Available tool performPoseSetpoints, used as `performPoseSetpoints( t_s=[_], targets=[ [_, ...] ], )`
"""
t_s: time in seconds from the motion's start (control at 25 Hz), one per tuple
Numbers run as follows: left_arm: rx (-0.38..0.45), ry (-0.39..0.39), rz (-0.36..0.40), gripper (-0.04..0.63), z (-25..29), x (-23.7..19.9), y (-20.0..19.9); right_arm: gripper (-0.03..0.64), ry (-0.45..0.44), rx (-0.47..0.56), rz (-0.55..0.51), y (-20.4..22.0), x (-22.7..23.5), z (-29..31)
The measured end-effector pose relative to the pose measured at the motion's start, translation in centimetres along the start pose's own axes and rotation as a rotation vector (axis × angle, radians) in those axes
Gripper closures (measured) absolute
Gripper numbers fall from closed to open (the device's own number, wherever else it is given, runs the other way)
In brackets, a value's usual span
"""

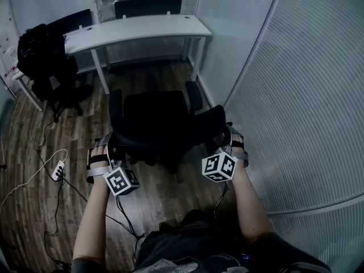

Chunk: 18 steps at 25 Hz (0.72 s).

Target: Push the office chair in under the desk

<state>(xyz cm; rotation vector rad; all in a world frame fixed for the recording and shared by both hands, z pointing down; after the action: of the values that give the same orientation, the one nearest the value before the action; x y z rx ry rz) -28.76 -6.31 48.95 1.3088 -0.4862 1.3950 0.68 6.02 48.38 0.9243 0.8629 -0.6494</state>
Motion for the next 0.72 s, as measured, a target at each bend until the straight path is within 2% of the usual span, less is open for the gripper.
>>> performPoseSetpoints(
  t_s=[0.24, 0.56, 0.72],
  targets=[
    [0.015, 0.007, 0.005, 0.365, 2.9, -1.6, 1.3, 0.314, -0.015, -0.030, -0.005, -1.8, 0.1, 2.6],
    [-0.021, 0.013, 0.018, 0.367, 8.7, -3.8, 2.2, 0.314, -0.001, 0.015, -0.003, -3.5, 1.1, 7.2],
    [-0.009, 0.010, 0.015, 0.367, 11.2, -4.7, 2.1, 0.314, -0.010, 0.030, -0.007, -3.9, 1.9, 9.7]
  ],
)
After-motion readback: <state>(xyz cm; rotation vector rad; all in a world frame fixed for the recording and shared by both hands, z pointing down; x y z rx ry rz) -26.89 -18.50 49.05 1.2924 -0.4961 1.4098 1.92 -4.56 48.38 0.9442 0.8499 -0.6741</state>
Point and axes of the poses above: the fingertips, and each gripper's own axes: z forward along the fingers, x to its right, y out of its underside, the point moved 3 cm from there along -z, backward along the fingers, and after that the axes turned 5 degrees about -z, right-handed, at the moved point
